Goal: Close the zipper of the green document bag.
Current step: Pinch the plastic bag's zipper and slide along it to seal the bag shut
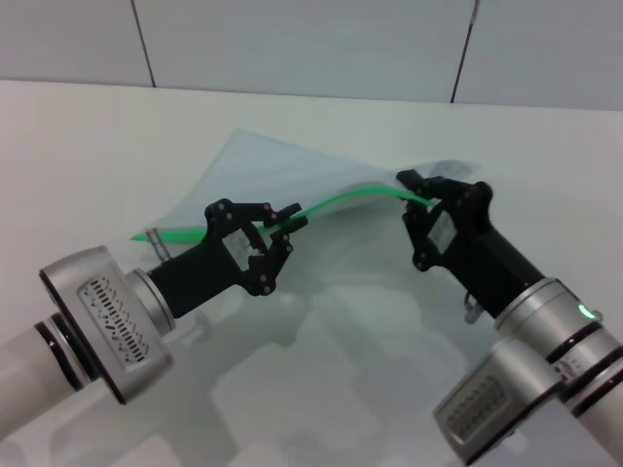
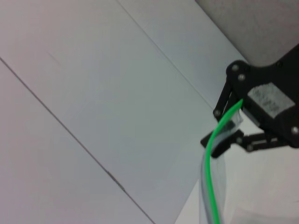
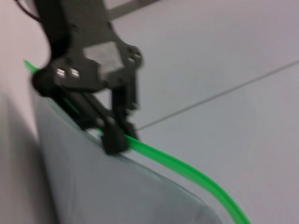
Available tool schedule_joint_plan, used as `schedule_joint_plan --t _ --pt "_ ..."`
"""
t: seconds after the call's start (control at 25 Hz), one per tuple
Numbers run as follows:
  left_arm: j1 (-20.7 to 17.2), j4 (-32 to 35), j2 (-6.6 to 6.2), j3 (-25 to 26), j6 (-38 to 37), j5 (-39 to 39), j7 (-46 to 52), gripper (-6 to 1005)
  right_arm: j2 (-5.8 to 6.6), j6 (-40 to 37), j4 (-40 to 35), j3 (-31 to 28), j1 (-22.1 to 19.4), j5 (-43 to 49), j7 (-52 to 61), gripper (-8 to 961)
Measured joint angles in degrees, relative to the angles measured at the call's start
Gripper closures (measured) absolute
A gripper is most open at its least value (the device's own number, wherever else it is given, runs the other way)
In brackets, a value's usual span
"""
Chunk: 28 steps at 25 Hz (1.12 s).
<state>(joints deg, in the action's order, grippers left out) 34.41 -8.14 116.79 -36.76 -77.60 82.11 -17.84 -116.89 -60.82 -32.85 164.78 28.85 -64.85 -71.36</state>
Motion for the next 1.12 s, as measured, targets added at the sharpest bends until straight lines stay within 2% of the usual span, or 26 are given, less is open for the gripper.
schedule_joint_plan --t 0.48,0.84,1.12 --pt "-1.57 0.3 -0.21 0.28 -0.33 -3.84 0.0 918 0.0 -11.83 9.67 -1.79 -2.71 -0.63 14.13 907" --pt "-2.46 0.39 -0.25 0.29 -0.94 -5.9 0.0 917 0.0 -15.71 15.2 -4.82 -4.19 -0.72 22.24 907" --pt "-2.6 -0.08 0.0 0.29 -8.14 -8.82 0.1 850 -0.18 -16.06 14.93 -11.59 -4.41 -0.78 22.27 907"
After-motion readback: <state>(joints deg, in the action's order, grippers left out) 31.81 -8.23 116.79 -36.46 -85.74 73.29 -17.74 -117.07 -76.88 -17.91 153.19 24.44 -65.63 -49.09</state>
